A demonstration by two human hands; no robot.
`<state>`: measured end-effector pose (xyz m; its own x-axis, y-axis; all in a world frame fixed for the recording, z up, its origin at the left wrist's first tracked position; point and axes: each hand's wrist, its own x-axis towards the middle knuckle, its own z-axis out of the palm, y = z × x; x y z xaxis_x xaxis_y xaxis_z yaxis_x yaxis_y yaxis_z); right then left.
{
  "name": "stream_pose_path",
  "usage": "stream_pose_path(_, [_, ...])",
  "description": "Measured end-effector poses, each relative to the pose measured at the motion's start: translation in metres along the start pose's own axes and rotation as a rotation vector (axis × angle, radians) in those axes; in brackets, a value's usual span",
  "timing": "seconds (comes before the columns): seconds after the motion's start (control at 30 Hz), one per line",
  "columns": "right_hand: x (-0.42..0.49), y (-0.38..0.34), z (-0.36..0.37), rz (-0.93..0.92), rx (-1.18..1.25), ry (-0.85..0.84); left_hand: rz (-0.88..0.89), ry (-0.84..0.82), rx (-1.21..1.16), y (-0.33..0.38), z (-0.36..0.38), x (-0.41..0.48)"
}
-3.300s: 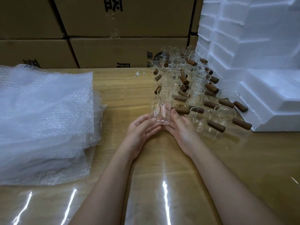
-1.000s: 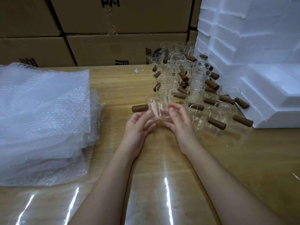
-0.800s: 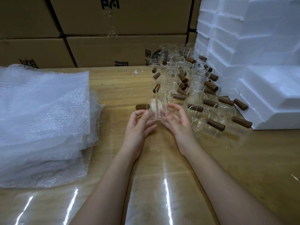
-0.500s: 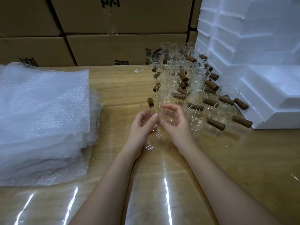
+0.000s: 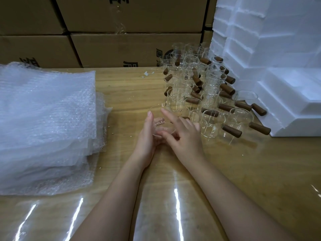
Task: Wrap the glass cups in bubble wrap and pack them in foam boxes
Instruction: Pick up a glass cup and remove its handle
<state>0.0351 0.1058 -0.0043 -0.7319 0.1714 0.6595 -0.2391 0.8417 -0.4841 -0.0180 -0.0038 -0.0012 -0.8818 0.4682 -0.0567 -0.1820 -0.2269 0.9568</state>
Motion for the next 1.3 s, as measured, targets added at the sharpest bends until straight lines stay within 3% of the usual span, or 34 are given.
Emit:
stream_pose_path(0.2, [0.000,0.001,0.000,-0.020,0.032,-0.002,-0.035,0.027,0.054,0.004,0.002,-0.002])
stream_pose_path(0.47, [0.002,0.001,0.000,-0.040,0.084,-0.080,-0.046,0.067,-0.091,0.001,-0.006,0.003])
stream_pose_path(0.73, [0.002,0.003,-0.004,0.043,0.038,-0.028,0.107,0.003,0.070,-0.006,0.005,0.000])
stream_pose_path(1.0, [0.002,0.008,-0.001,0.113,-0.046,-0.081,0.137,-0.014,0.214,-0.003,0.011,-0.007])
stream_pose_path(1.2, [0.002,0.013,0.001,0.215,0.111,-0.051,0.223,-0.060,0.220,-0.001,0.007,-0.007])
stream_pose_path(1.3, [0.001,0.011,0.000,0.167,0.130,-0.085,0.222,-0.043,0.171,0.000,0.004,-0.007])
